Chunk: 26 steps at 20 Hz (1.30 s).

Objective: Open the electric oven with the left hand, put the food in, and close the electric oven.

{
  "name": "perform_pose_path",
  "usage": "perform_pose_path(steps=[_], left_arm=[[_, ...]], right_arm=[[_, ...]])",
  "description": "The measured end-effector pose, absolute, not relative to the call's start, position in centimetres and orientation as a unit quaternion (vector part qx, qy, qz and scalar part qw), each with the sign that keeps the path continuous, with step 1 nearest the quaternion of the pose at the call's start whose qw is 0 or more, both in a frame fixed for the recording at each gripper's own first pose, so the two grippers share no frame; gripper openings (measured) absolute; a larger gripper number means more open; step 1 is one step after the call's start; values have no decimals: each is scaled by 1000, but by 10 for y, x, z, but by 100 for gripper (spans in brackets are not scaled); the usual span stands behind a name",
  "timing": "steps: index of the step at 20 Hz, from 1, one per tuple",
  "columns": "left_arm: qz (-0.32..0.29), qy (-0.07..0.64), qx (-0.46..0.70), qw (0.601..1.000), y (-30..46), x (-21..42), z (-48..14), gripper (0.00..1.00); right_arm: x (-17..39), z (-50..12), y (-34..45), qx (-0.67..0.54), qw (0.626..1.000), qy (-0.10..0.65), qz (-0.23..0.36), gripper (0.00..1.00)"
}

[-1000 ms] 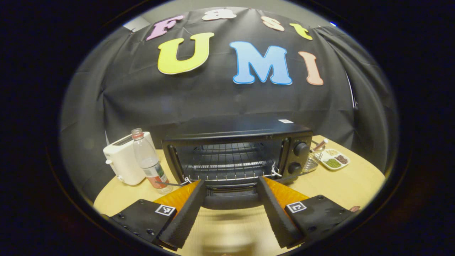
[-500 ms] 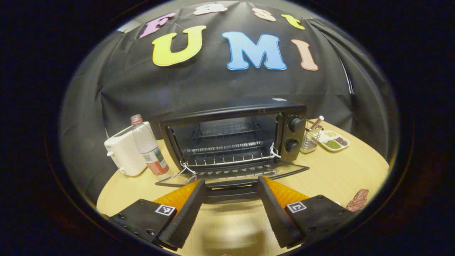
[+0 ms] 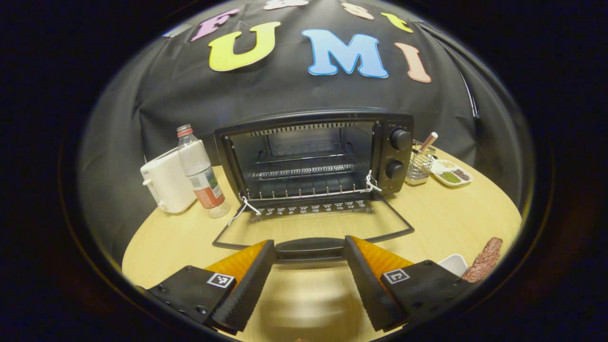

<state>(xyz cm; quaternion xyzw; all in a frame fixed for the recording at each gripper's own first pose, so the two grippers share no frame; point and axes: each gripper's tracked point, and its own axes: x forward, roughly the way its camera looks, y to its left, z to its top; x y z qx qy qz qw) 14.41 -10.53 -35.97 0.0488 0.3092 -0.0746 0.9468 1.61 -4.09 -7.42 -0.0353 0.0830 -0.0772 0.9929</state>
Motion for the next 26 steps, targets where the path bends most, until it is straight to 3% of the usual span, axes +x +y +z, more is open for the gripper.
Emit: perform_pose_path(steps=[6, 16, 24, 26], left_arm=[[-66, 295, 36, 952, -108, 136, -341, 98], [-49, 143, 15, 988, -82, 132, -182, 100], [-1, 72, 1, 997, -25, 92, -103, 94], [6, 65, -11, 998, -15, 83, -93, 97]], right_arm=[[13, -79, -35, -30, 994, 90, -59, 96], [24, -98, 1, 9, 995, 104, 5, 96], [23, -146, 37, 36, 982, 174, 66, 96], [20, -164, 47, 52, 974, 203, 84, 97]])
